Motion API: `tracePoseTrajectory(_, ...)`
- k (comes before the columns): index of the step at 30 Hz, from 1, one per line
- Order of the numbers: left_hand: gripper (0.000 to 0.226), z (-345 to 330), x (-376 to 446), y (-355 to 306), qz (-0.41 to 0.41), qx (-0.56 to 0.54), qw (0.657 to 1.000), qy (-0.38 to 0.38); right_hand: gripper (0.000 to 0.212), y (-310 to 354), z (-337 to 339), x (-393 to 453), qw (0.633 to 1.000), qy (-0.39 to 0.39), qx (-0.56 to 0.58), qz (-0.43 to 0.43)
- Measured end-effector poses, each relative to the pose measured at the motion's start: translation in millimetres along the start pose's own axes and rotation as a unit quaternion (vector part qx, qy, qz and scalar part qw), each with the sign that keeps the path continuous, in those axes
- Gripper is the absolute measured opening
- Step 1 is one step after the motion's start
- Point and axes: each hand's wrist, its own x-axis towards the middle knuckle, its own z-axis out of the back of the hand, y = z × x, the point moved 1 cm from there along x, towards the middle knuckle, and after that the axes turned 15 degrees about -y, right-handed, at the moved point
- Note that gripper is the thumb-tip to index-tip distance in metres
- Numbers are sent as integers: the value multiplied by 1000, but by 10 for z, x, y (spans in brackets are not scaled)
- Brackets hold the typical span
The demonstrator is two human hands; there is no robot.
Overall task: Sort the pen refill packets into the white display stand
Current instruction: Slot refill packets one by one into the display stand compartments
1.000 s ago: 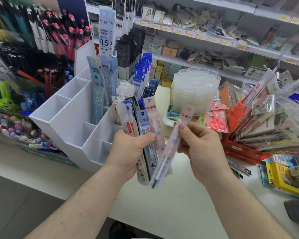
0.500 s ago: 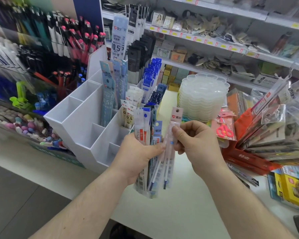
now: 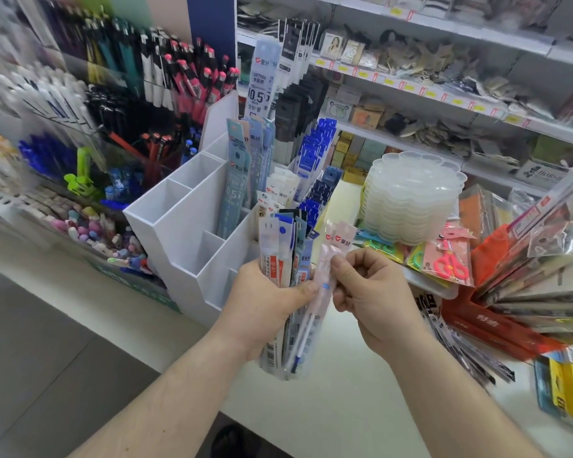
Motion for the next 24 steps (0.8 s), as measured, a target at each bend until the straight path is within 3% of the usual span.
tracePoseTrajectory(3, 23, 43, -39, -41, -13, -9, 1000, 7, 18, -24, -40, -25, 1000, 1, -17, 7)
tracePoseTrajectory(7, 27, 143, -54, -50, -22, 27, 999, 1, 7, -7, -75, -72, 994, 102, -38, -29)
tracePoseTrajectory(9, 24, 211, -66, -62, -20, 33, 999, -24, 17, 15, -75, -79, 992, 120, -40, -17)
tracePoseTrajectory(16, 19, 608, -59, -110, -32, 0, 992, -126, 17, 147, 176, 169, 998, -28, 55, -2)
tracePoseTrajectory(24, 18, 805, -110, -99, -34, -19, 982, -183, 14, 74, 203, 191, 998, -39, 30, 26)
